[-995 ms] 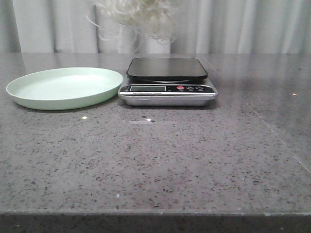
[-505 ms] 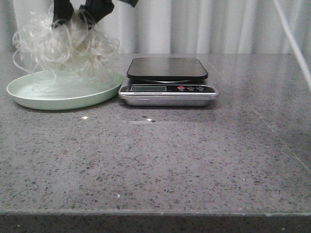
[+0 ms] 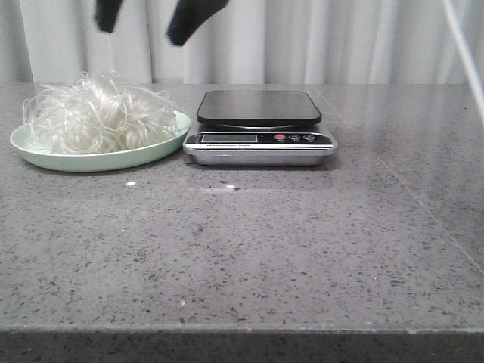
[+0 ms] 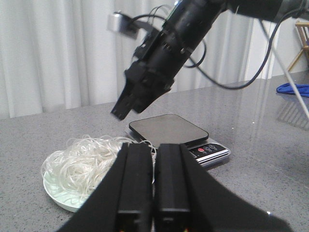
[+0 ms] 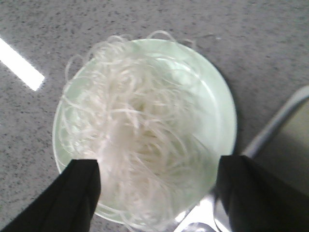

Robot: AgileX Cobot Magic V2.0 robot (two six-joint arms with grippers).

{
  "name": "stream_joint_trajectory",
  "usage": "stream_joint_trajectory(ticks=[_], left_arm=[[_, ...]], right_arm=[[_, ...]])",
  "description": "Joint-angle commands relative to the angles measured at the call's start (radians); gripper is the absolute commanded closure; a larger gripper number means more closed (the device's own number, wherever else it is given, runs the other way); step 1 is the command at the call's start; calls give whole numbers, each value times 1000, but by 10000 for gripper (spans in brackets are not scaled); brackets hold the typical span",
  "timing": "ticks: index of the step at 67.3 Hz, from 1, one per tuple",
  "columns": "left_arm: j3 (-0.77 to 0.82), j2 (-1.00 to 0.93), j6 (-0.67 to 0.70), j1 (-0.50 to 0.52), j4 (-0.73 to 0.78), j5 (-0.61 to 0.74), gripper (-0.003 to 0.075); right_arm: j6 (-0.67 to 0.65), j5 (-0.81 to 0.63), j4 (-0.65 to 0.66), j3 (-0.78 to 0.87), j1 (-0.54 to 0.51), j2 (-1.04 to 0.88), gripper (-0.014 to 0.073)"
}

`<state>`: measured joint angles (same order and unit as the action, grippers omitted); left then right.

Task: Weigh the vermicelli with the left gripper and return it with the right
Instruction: 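Carry the vermicelli with the right gripper back onto the green plate, then open the right gripper and raise it away from the plate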

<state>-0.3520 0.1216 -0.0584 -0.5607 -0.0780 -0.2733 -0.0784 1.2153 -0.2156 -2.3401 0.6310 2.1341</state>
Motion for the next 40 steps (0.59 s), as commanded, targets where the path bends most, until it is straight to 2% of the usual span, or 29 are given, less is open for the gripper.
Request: stream_joint_trajectory(ticks=[1,7,16,27,40], left_arm=[[-25,10,5,-1,-11,84,594],[-25,10,5,-1,-11,84,594],[-25,10,5,-1,-11,84,594],[-25,10,5,-1,-11,84,594],[-25,10,5,-1,-11,84,594]], right_arm=[[9,27,43,-10,-42,-113,-3],[9,26,74,54,-77,-175,-3],[9,-66,91,270,-134,-325,-3],[9,-276,89,669,-219,-586,-3],[9,-454,93,1078,-307,-915,-3]])
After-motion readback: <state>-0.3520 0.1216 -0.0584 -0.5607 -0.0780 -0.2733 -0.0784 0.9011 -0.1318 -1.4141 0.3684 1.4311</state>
